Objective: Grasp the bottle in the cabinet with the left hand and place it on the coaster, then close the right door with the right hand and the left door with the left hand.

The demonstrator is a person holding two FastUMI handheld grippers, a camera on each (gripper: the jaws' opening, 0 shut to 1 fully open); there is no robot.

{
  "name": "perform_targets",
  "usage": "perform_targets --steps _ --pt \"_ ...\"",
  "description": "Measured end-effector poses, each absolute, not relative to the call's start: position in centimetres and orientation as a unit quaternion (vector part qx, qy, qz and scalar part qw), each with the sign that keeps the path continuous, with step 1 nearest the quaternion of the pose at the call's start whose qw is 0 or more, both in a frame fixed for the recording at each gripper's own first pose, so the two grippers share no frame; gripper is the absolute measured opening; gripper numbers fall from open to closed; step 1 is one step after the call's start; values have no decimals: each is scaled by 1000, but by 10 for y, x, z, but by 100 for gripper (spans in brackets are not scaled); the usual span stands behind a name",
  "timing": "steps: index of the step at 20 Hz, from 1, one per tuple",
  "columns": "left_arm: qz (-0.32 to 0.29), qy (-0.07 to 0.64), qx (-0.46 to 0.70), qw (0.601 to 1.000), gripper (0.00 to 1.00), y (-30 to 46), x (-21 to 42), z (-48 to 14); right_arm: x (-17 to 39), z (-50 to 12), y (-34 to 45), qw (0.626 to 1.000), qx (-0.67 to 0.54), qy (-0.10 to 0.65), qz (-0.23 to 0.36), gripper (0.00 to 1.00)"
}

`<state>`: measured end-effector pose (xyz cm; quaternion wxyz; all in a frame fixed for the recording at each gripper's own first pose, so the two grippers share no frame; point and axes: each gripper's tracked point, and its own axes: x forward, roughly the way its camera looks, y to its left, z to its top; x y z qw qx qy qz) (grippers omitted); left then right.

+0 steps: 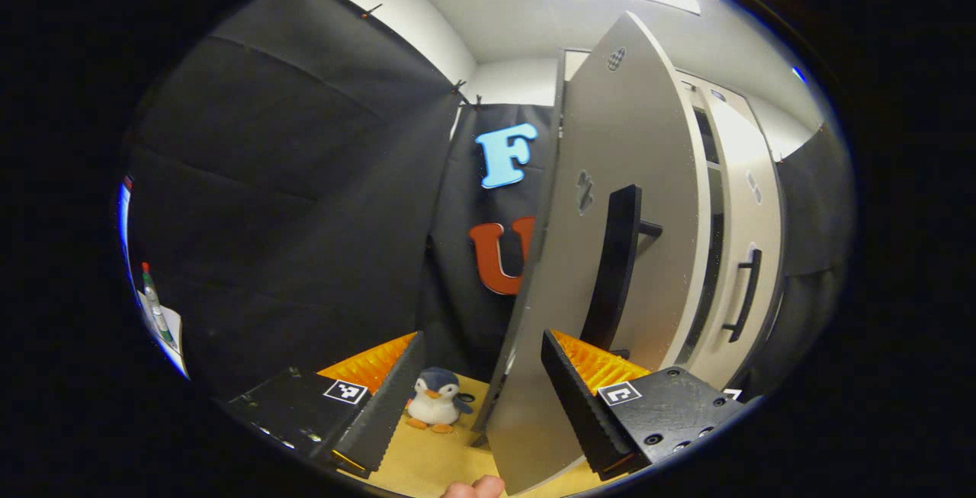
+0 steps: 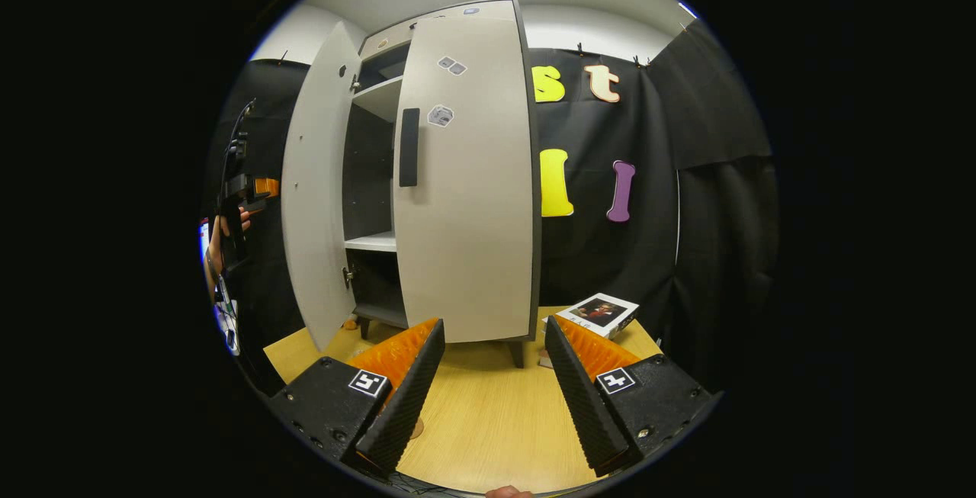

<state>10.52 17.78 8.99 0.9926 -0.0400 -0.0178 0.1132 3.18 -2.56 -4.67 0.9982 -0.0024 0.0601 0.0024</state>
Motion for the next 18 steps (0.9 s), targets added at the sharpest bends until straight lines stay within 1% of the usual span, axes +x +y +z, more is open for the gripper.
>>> perform_targets --steps 1,2,3,4,5,10,11,12,13,14,16,17,18 --pt "95 -16 -40 995 99 164 108 88 31 -45 -27 998 -3 59 0 82" --pt "84 -16 -42 995 100 156 111 88 30 -43 -28 998 -4 58 -2 82" --pt "82 -15 -40 996 95 152 115 86 29 -42 -28 998 -4 58 -4 82" --pt "83 -10 -36 996 95 150 116 82 28 -42 -29 998 -4 57 -6 82" --pt "82 -8 -32 996 100 148 115 81 26 -41 -30 998 -5 57 -9 82" --pt "70 -15 -16 997 100 133 105 85 21 -41 -40 998 -8 58 -20 82" --pt "67 -15 -13 998 95 129 103 86 22 -40 -39 998 -6 57 -19 82" --pt "63 -14 -9 998 100 124 99 84 23 -39 -39 998 -4 56 -18 82" --pt "61 -15 -7 998 95 120 95 83 23 -38 -38 998 -4 55 -15 82" --pt "60 -15 -6 998 100 116 90 79 24 -38 -37 998 -4 54 -13 82" --pt "60 -14 -3 998 100 105 79 63 25 -37 -37 999 0 50 -10 82" --pt "63 -10 -3 998 95 97 70 50 26 -36 -37 999 3 49 -8 82" --pt "62 -4 -10 998 95 87 62 37 26 -37 -36 999 4 49 -6 82"
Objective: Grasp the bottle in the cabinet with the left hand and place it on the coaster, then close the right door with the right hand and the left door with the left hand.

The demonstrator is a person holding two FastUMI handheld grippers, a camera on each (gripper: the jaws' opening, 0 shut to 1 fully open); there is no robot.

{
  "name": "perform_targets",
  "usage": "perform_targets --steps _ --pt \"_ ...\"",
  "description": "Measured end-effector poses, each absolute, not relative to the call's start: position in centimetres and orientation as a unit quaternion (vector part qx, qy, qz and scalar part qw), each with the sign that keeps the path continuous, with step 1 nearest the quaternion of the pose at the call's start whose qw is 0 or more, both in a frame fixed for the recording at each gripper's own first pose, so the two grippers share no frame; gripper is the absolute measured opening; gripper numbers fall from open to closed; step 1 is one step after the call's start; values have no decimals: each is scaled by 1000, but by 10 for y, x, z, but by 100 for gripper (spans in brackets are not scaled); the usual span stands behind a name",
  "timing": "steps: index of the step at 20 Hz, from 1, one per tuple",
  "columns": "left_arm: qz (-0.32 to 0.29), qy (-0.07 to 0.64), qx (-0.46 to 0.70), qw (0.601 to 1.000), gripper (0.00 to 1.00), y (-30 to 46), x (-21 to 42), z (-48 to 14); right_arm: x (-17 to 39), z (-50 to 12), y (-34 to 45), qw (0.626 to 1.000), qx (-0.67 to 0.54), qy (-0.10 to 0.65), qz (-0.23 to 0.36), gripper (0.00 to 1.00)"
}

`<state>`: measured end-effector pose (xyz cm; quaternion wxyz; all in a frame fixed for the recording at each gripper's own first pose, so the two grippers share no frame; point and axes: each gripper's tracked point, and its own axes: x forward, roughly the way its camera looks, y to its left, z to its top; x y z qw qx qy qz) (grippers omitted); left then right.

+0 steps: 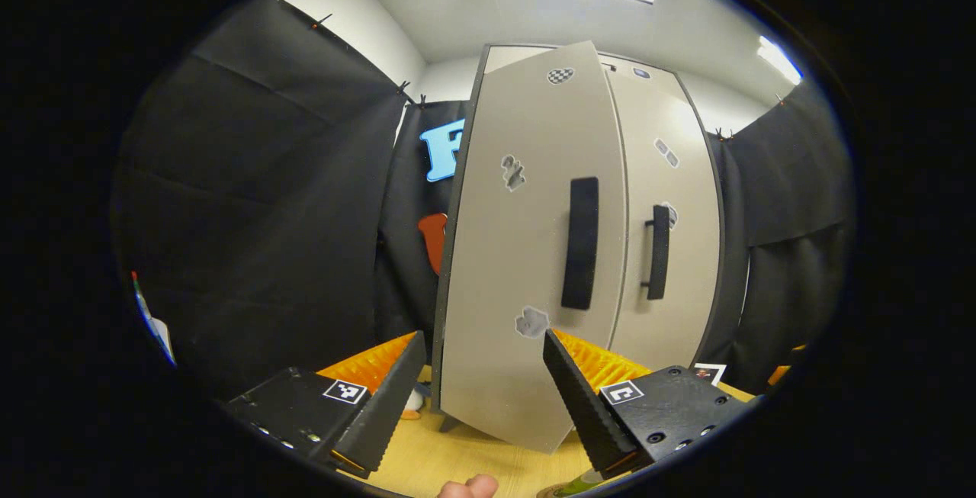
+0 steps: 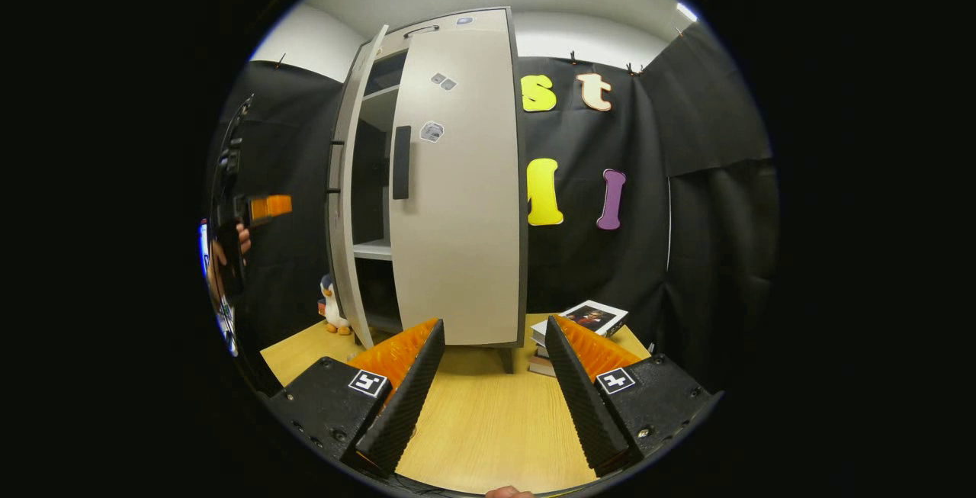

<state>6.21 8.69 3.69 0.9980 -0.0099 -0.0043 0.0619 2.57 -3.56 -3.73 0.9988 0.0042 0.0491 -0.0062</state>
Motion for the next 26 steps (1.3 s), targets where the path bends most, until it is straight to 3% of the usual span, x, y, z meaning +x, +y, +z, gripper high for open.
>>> perform_targets --steps 1,4,7,8,11,12,16,17,19,21,22,24,25,26 --pt "53 3 -18 998 100 72 53 22 26 -37 -35 999 5 50 -6 82" --pt "49 6 0 999 95 47 31 -8 25 -39 -37 999 9 51 -8 82" --pt "46 4 8 999 99 32 23 -17 20 -44 -40 998 10 62 -10 82" --pt "42 2 10 999 95 29 22 -17 17 -46 -43 998 8 67 -12 82" --pt "32 -2 13 999 95 18 17 -16 9 -52 -52 997 9 75 -23 82" --pt "29 0 11 1000 99 14 17 -18 6 -54 -52 997 14 75 -24 82" --pt "24 4 12 1000 95 6 14 -17 2 -49 -55 997 18 70 -25 82" --pt "23 5 13 1000 99 5 13 -17 1 -48 -57 997 17 69 -26 82" --pt "24 4 16 1000 95 5 12 -16 0 -49 -58 997 20 69 -26 82" --pt "24 2 21 999 99 4 10 -14 -1 -49 -58 997 25 69 -25 82" --pt "24 4 23 999 95 3 10 -15 -2 -51 -57 997 28 69 -24 82" --pt "24 6 26 999 95 4 10 -15 -2 -51 -55 997 30 72 -21 82" --pt "24 5 28 999 99 4 9 -15 -2 -51 -54 997 30 72 -18 82" --pt "24 4 30 999 95 4 9 -14 -2 -50 -52 997 30 71 -16 82"
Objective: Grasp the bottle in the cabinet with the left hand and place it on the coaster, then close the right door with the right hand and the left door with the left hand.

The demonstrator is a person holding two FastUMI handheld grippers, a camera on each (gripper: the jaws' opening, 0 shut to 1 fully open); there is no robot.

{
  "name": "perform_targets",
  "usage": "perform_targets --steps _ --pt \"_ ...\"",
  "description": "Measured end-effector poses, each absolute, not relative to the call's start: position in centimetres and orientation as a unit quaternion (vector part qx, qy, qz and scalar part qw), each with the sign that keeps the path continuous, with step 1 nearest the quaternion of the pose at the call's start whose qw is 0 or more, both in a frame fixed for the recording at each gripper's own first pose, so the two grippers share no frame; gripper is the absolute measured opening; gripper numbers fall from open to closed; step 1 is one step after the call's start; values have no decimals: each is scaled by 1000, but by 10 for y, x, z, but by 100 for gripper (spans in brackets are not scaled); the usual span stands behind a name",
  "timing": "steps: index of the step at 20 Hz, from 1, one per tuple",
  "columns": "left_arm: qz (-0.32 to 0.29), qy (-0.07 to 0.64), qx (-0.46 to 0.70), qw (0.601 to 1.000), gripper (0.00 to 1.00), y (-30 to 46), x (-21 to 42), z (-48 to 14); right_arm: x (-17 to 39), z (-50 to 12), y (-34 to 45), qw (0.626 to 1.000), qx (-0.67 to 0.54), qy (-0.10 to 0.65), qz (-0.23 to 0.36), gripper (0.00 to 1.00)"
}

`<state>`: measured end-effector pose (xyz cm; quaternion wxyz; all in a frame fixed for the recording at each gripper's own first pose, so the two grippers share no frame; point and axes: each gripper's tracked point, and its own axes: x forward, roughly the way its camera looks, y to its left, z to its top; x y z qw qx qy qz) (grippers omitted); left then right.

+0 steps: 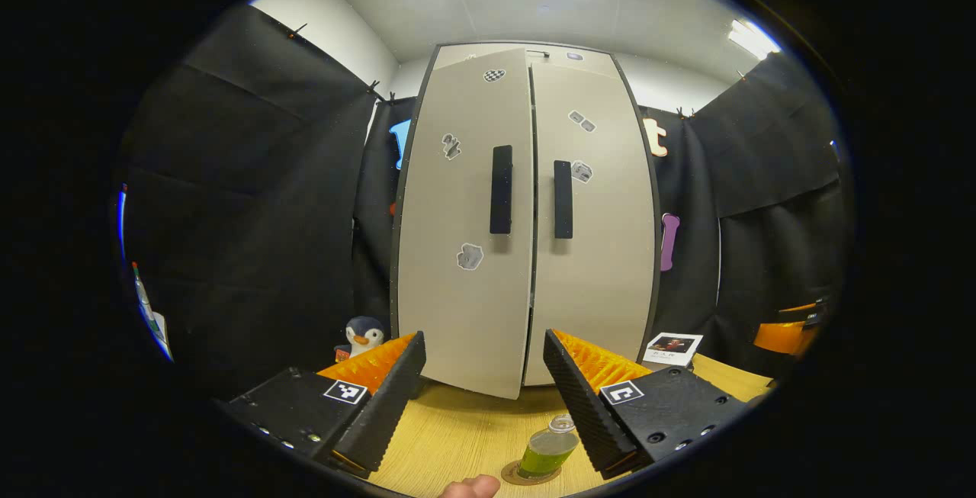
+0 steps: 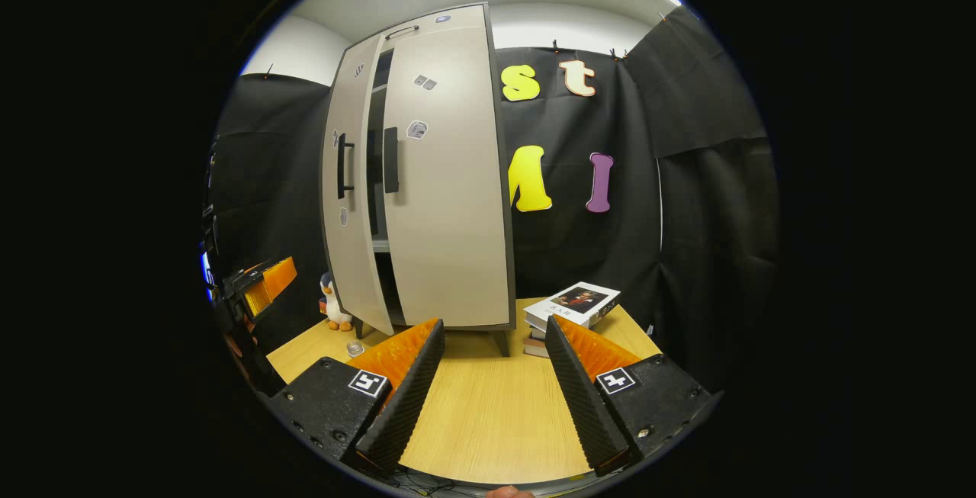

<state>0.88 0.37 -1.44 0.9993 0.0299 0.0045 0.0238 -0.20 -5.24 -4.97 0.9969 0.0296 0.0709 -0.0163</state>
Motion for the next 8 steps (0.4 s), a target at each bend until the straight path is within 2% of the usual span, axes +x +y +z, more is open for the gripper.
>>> perform_targets --steps 8 --pt "26 2 41 999 95 5 4 -12 -3 -53 -47 997 27 74 -14 82"
